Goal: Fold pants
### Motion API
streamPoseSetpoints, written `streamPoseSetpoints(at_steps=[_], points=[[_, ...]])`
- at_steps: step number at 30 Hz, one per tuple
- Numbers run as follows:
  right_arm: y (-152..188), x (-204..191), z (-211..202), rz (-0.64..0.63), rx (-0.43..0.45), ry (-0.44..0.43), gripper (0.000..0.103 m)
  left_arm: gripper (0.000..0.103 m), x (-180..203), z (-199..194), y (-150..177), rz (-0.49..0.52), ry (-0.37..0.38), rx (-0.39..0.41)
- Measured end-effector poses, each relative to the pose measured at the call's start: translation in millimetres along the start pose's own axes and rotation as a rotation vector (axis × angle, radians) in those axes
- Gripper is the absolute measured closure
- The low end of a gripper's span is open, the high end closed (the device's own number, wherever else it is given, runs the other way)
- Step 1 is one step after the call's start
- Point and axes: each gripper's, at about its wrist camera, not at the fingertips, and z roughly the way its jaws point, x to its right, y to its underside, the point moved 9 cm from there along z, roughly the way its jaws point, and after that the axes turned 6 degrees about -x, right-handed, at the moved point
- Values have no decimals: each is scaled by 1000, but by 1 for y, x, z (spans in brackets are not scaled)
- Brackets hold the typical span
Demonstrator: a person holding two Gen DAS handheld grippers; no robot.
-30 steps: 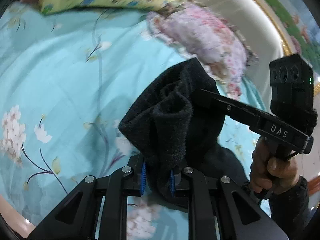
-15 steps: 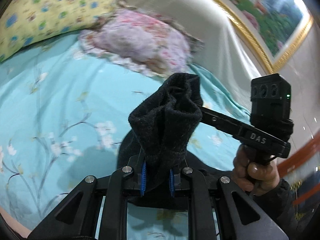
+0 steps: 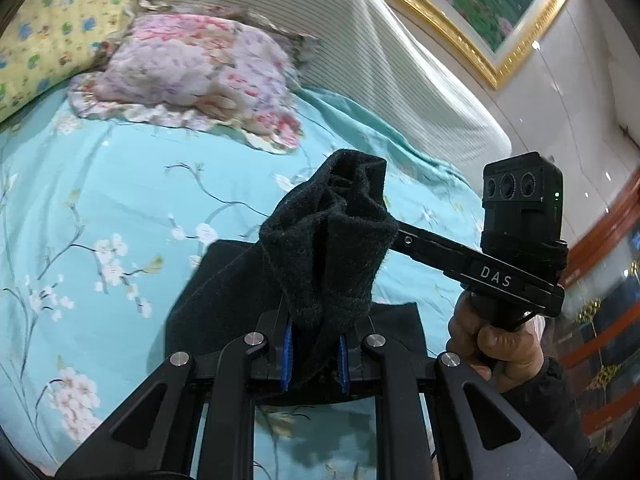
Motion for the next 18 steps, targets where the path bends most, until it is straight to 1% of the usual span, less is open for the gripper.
streamPoseSetpoints(at_steps=[5, 13, 18], points=[[17, 18, -22, 52, 39, 10, 84, 87, 22, 17, 8, 49, 8, -35], [43, 46, -47, 126, 87, 28, 84, 87, 51, 52, 23, 125, 6, -106], [62, 64, -63, 177, 116, 42, 84, 87, 71, 71, 35, 173, 8, -137]])
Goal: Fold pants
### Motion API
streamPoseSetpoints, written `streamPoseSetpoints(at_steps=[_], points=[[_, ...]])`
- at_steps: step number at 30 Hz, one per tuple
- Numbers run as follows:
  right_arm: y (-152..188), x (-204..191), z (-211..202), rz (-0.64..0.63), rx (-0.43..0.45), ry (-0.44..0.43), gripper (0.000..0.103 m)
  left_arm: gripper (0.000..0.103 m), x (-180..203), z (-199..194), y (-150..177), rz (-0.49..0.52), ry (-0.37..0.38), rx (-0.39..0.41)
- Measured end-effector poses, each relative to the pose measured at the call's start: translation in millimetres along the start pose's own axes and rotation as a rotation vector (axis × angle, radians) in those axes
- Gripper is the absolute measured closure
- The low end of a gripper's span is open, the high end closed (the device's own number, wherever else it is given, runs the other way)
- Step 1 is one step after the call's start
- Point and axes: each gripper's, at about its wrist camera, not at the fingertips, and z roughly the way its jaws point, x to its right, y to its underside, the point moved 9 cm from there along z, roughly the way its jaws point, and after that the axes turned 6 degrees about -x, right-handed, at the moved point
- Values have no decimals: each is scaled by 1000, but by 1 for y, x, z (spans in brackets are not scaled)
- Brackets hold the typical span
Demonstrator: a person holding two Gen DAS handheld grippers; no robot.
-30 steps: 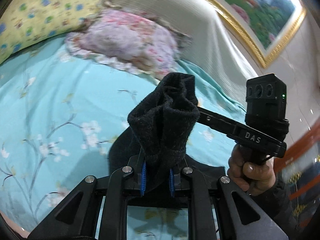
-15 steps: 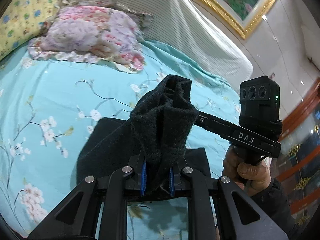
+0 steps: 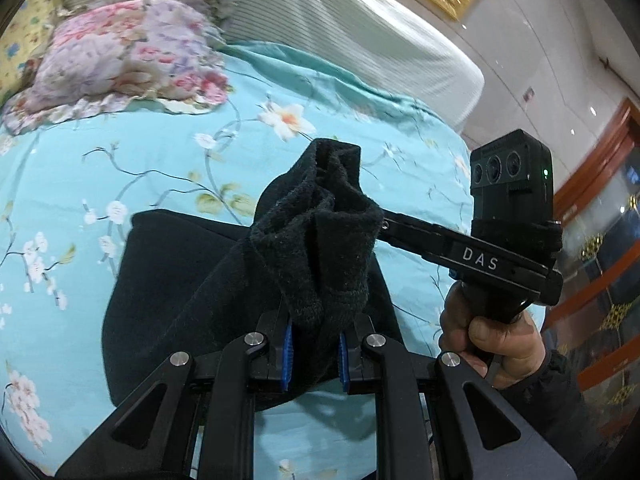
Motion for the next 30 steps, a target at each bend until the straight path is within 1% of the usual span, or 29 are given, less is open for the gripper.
streamPoseSetpoints(at_steps=[3, 7, 12, 15, 16, 17, 18, 21, 22, 23, 24, 25, 27, 30], points=[[7, 13, -10, 26, 17, 6, 84, 87, 9, 12, 0, 33, -1, -15], [16, 29, -20, 64, 32, 14, 84, 87, 17, 25, 0, 52, 6, -37], [24, 42, -26, 97, 41, 22, 84, 86, 27, 40, 7, 101, 0, -59], [32, 50, -27, 116, 34, 38, 84, 83, 28, 49, 11, 115, 1, -74], [33, 52, -27, 118, 31, 45, 82, 81, 29, 51, 12, 124, 2, -77], [35, 54, -27, 123, 29, 61, 78, 77, 30, 53, 13, 131, 3, -74], [37, 57, -27, 130, 29, 81, 77, 75, 31, 54, 14, 137, 8, -73], [41, 64, -34, 153, 39, 126, 76, 61, 36, 55, 17, 168, 32, -74], [42, 66, -40, 163, 55, 148, 76, 53, 39, 54, 19, 180, 46, -74], [42, 68, -44, 171, 66, 163, 71, 47, 42, 52, 22, 189, 59, -73], [43, 70, -49, 181, 79, 176, 64, 45, 44, 51, 23, 197, 69, -73], [45, 72, -55, 197, 97, 189, 60, 42, 46, 49, 25, 201, 76, -75], [49, 76, -64, 225, 117, 215, 46, 42, 47, 46, 27, 201, 94, -76], [61, 80, -75, 276, 137, 230, 41, 40, 45, 42, 29, 187, 125, -85]])
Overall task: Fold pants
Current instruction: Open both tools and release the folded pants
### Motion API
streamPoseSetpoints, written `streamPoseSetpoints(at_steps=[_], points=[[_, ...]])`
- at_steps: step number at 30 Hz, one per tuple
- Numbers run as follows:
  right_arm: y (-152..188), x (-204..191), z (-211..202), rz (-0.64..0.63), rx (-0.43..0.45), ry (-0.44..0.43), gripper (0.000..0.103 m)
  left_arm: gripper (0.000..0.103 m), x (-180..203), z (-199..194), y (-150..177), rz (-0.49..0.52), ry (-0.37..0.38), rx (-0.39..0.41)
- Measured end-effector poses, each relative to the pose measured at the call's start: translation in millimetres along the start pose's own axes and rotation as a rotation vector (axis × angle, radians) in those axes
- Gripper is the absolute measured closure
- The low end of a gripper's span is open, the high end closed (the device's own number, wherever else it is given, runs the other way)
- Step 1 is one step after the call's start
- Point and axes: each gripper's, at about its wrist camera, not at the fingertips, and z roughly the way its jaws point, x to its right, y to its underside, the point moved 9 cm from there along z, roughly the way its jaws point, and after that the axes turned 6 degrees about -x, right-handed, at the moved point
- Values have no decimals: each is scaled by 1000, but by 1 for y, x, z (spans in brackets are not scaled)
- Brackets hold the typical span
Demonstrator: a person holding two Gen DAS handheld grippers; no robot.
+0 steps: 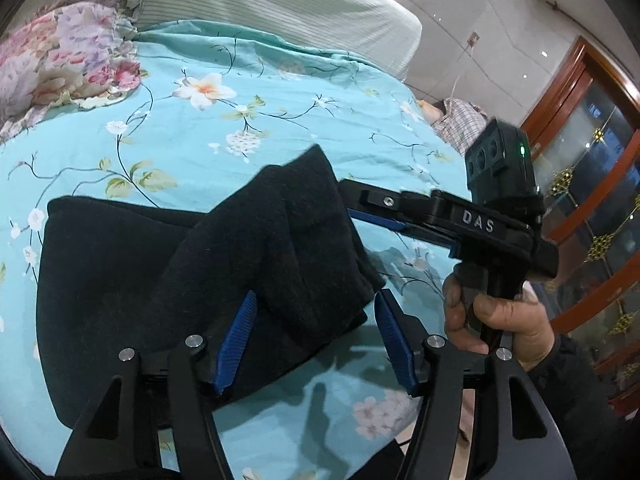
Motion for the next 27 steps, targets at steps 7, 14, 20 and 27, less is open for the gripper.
streamPoseSetpoints(at_steps=[7, 14, 20, 27], points=[[10, 10, -23, 84, 74, 15, 17, 32, -6, -26, -2, -21, 34, 43], [18, -2, -37, 105, 116, 23, 13, 32, -37, -45, -3, -91, -2, 81], [30, -21, -28, 61, 80, 65, 12, 31, -66, -56, 0, -155, -26, 95], [36, -38, -23, 23, 85, 118, 12, 30, -88, -65, 4, -205, -38, 115]])
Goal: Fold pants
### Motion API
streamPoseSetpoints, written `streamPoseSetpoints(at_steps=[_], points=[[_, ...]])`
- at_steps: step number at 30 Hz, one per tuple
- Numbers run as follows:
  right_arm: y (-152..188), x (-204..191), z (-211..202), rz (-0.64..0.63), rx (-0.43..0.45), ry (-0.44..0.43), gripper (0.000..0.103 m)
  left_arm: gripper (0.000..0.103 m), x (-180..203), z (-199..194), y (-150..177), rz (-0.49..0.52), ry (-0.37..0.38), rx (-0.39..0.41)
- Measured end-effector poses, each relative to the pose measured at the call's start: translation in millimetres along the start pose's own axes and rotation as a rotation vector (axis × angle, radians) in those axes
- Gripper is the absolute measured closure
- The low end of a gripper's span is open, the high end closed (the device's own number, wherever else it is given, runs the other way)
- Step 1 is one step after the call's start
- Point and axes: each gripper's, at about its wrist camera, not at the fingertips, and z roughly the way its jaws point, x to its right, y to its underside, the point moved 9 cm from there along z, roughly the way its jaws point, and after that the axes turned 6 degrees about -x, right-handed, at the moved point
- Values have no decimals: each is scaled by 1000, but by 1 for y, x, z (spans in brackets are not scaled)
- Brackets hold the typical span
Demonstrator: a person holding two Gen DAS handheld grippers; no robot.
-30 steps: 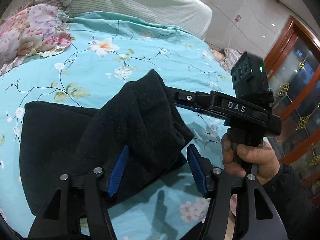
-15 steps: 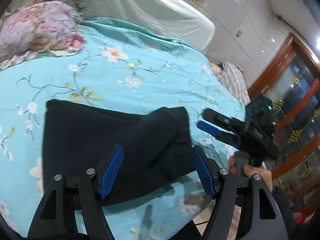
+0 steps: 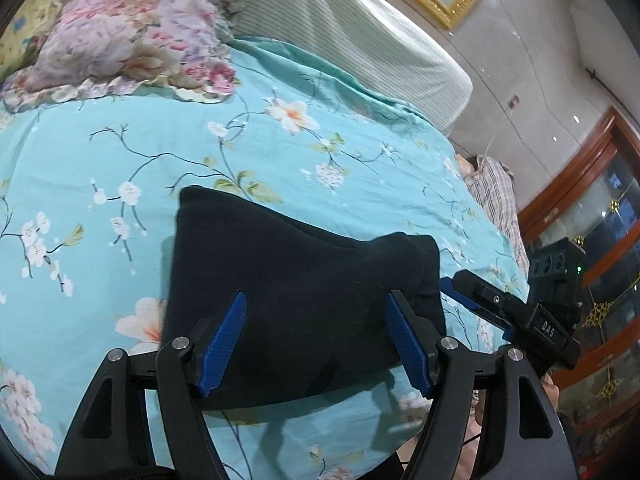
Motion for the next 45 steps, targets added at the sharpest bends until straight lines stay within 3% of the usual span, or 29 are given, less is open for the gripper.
streamPoseSetpoints(at_steps=[16, 41, 45], points=[[14, -6, 9, 21, -16, 51, 8, 26, -39, -6, -2, -80, -29, 12], [28, 7, 44, 42, -112, 62, 7, 25, -73, 52, -2, -127, -66, -84], [26, 9, 50, 46, -121, 62, 7, 35, -74, 58, -2, -126, -47, -94]])
